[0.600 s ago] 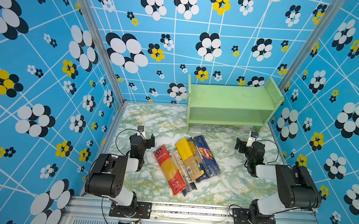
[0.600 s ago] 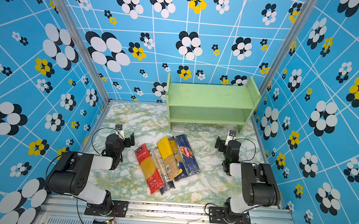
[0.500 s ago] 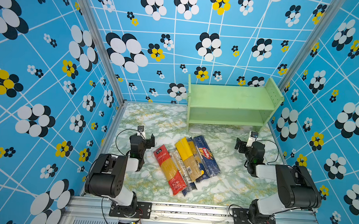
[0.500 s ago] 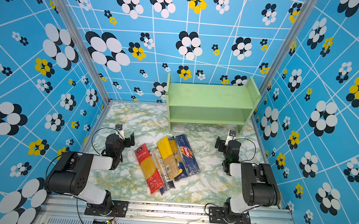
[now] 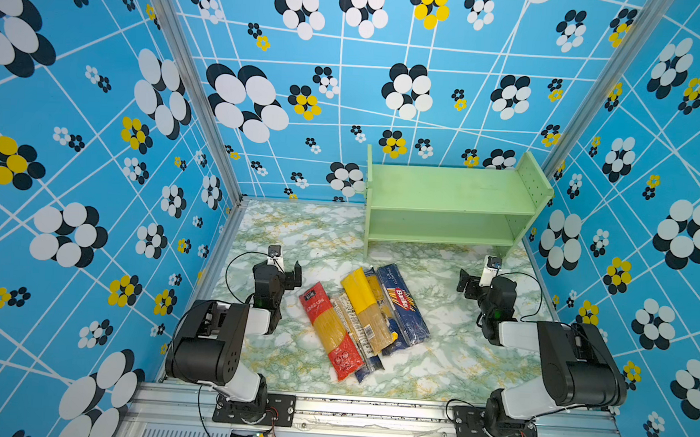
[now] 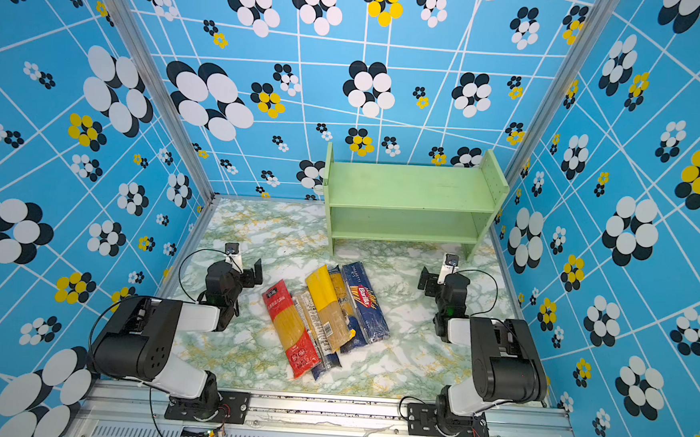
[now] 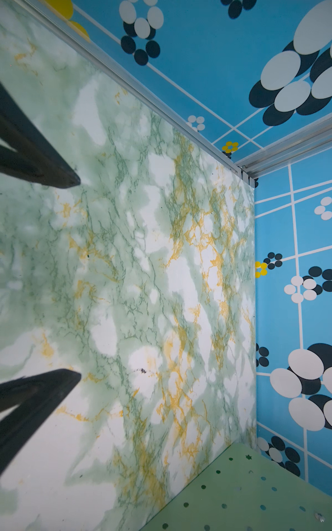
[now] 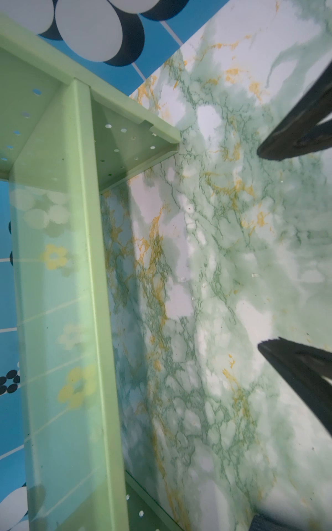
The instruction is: Place and organize the pasta boxes and bags onto the shelf
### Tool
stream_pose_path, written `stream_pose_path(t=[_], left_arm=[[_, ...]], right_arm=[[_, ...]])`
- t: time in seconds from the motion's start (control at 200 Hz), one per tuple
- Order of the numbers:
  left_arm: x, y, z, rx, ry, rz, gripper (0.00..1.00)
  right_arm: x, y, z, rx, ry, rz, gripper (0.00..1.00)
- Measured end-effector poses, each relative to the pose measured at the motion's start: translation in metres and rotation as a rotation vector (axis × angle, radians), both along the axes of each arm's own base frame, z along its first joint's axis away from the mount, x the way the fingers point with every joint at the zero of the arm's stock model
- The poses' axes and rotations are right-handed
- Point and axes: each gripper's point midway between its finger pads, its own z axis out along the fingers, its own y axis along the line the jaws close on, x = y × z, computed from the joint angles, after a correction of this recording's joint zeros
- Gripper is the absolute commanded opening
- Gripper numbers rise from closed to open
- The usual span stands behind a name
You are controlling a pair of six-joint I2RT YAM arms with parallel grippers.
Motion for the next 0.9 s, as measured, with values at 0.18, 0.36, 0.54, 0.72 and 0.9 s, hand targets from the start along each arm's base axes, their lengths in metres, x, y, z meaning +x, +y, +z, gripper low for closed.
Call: stream_pose_path(t=[0.18,0.36,0.54,0.72,0.9], left_arm=[[0.000,-0.002,0.017,0.001,0.014,-0.005,0.99],[-0.004,-0.016,0.065,0.003,-0.065,-0.044,0.99],[-0.011,-0.039,0.103,-0.014,-0.109,-0.100,0.99],[-0.030,-0.088,0.129,-0.027,-0.168,-0.219,0.99],[-0.043,-0.134,0.152,-0.052,-0.253,-0.319,0.99]], right_arm=[[-0.006,0.003,0.009,0.004,0.004,0.015,0.99],[-0.011,0.003,0.042,-0.020,-0.021,0.029,0.99],[-0.025,0.004,0.078,-0.079,-0.073,0.049,0.99],[-0.027,0.002,0.108,-0.155,-0.104,0.066,0.99],[-0.023,-0.013,0.121,-0.193,-0.113,0.043,0.99]])
